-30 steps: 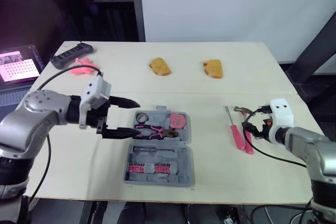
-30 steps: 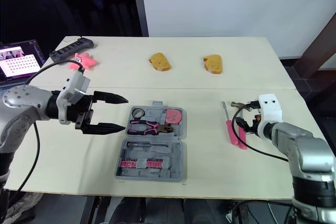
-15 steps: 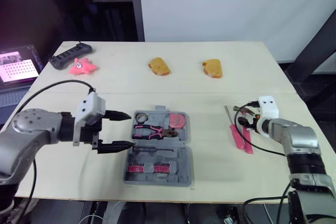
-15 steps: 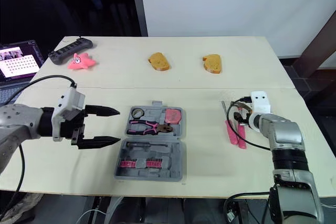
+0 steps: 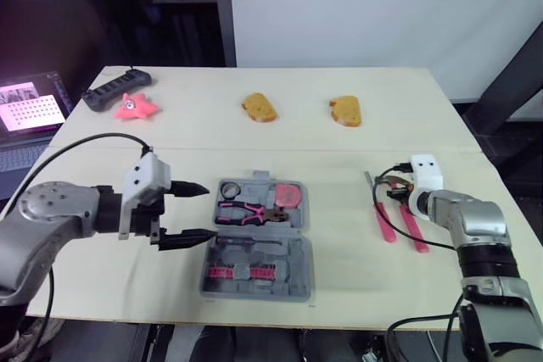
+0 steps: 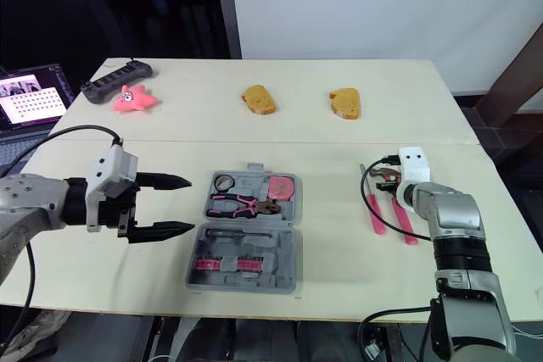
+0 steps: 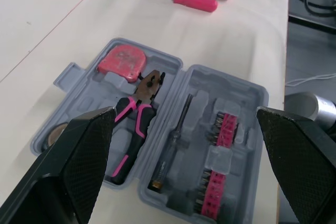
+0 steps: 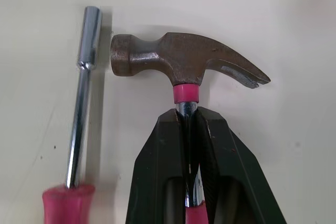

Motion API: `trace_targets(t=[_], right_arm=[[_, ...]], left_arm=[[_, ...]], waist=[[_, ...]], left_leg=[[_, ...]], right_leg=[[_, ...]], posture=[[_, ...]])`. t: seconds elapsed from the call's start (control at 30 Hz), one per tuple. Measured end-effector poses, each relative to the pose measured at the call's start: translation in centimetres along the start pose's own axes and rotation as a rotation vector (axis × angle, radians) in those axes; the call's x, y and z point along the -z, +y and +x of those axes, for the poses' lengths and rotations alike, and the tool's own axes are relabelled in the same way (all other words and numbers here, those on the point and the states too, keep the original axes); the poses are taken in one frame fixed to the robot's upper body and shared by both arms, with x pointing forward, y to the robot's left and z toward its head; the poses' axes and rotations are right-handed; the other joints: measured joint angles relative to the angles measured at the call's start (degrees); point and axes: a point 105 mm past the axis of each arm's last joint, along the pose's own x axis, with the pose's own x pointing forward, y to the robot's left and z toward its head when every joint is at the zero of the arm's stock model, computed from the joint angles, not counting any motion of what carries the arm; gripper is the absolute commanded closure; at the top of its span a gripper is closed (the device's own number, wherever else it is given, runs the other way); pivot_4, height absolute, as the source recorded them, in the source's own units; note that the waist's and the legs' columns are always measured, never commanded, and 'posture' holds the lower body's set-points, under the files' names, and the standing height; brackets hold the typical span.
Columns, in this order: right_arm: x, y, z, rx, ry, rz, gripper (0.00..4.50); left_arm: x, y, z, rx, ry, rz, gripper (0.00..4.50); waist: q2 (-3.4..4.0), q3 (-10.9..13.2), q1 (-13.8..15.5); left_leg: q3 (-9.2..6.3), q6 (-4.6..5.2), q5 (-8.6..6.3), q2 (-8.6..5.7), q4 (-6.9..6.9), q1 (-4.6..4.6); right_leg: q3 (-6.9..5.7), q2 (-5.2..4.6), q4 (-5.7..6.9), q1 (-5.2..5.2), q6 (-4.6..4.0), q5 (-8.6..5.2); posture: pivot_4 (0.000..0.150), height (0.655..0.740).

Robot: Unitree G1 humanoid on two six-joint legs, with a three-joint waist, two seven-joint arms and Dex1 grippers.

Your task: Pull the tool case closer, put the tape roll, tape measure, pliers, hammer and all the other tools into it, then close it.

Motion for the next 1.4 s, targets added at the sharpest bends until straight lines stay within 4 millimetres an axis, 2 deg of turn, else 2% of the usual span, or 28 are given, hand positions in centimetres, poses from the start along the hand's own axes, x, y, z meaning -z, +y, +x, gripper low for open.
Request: trace_targets(t=[0.07,0.2,0.3,0.37,0.47,0.53,0.63,0.73,0.87,1.03,1.13,1.23,1.33,1.37,1.4], right_arm=[[-0.5,-0.6,-0.7,0.010,-0.004,-0.014,4.47],[-4.1,-0.4,-3.1,-0.013,-0.077,-0.047,4.47],[-6.9,1.9,-5.3,-0.101,-0.133,-0.076,4.47],[-7.3,4.6,-6.2,-0.185,-0.138,-0.075,4.47],[-6.1,8.0,-6.7,-0.273,-0.096,-0.074,4.47],[-4.4,10.1,-6.9,-0.310,-0.047,-0.069,4.47],[-1.7,12.0,-6.7,-0.314,0.000,-0.035,4.47],[1.6,12.9,-6.1,-0.275,0.085,-0.018,4.47],[3.5,13.3,-5.6,-0.218,0.125,-0.012,4.47],[3.8,13.2,-5.3,-0.163,0.103,-0.009,4.47],[3.9,13.2,-5.3,-0.154,0.105,0.000,3.24],[4.0,13.4,-5.6,-0.184,0.127,0.035,1.68],[2.9,12.8,-6.2,-0.210,0.102,-0.001,0.23],[2.2,12.4,-6.4,-0.219,0.085,-0.018,0.05],[1.4,11.9,-6.6,-0.228,0.064,-0.028,0.05]], left_arm=[[0.0,0.3,0.1,-0.002,-0.004,0.002,0.00],[0.0,0.5,0.5,0.005,-0.011,0.013,0.00],[0.2,0.8,0.7,0.013,-0.009,0.015,0.00],[0.3,1.0,0.8,0.019,-0.007,0.014,0.00],[0.4,1.1,0.8,0.023,-0.010,0.017,0.00],[0.6,1.1,0.9,0.029,-0.005,0.013,0.00],[1.0,1.1,1.1,0.039,0.003,0.003,0.00],[0.9,1.3,1.1,0.043,0.002,0.015,0.00],[1.0,1.6,1.0,0.035,0.013,0.016,0.00],[1.1,1.6,1.0,0.043,0.019,0.017,0.00],[1.2,1.6,0.9,0.041,0.021,0.016,0.00],[1.2,1.6,0.9,0.040,0.024,0.017,0.00],[1.4,1.9,0.8,0.032,0.028,0.013,0.00],[1.4,1.9,0.6,0.030,0.032,0.012,0.00],[1.5,1.9,0.5,0.029,0.035,0.013,0.00]], waist=[[0.10,0.06,0.00],[0.32,0.19,-0.32],[0.31,0.19,-0.34],[0.30,0.18,-0.24],[0.29,0.18,0.02],[0.29,0.18,0.40],[0.27,0.17,0.51],[0.29,0.18,0.42],[0.29,0.18,-0.15],[0.28,0.17,-0.08],[0.27,0.16,-0.03],[0.27,0.17,-0.02],[0.27,0.17,-0.06],[0.27,0.17,-0.05],[0.28,0.17,-0.05]], left_leg=[[0.01,0.00,0.00,-0.01,0.01,-0.03],[0.01,0.00,0.00,0.00,-0.02,-0.02],[-0.03,0.00,0.00,0.03,-0.09,-0.01],[-0.03,0.00,0.00,0.03,-0.09,-0.02],[-0.03,0.00,0.00,0.01,-0.08,-0.11],[-0.05,0.00,0.00,0.01,-0.08,-0.20],[-0.06,0.00,0.00,0.00,-0.07,-0.32],[-0.07,-0.15,0.09,0.00,-0.05,-0.59],[-0.08,-0.27,0.16,0.01,-0.05,-0.64],[-0.09,-0.27,0.16,0.01,-0.04,-0.62],[-0.09,-0.28,0.16,0.01,-0.03,-0.63],[-0.10,-0.28,0.16,0.01,-0.04,-0.63],[-0.10,-0.28,0.16,0.01,-0.03,-0.64],[-0.10,-0.28,0.16,0.01,-0.03,-0.64],[-0.10,-0.28,0.16,0.01,-0.03,-0.64]], right_leg=[[0.01,-0.01,0.00,-0.03,0.00,0.00],[0.05,0.03,0.04,-0.10,0.00,0.01],[0.04,0.08,0.11,-0.16,-0.02,0.00],[0.04,0.08,0.11,-0.16,-0.02,0.00],[0.03,0.04,0.08,-0.18,-0.02,0.00],[-0.03,0.01,0.06,-0.20,-0.01,-0.01],[-0.05,0.00,0.05,-0.32,-0.01,0.00],[-0.05,0.00,0.13,-0.64,-0.02,0.01],[-0.05,0.02,0.21,-0.74,-0.04,0.04],[-0.05,0.02,0.26,-0.73,-0.04,0.03],[-0.05,0.02,0.25,-0.73,-0.04,0.04],[-0.06,0.02,0.26,-0.73,-0.04,0.03],[-0.06,0.01,0.25,-0.73,-0.04,0.03],[-0.06,0.01,0.25,-0.73,-0.04,0.03],[-0.06,0.01,0.25,-0.73,-0.04,0.03]], posture=[[0.150,0.7400],[0.150,0.7400],[0.150,0.7400],[0.150,0.7400],[0.150,0.7400],[0.150,0.7400],[0.150,0.7400],[0.150,0.7400],[0.150,0.7400],[0.150,0.7400],[0.150,0.7400],[0.150,0.7400],[0.150,0.7400],[0.150,0.7400],[0.150,0.7400]])
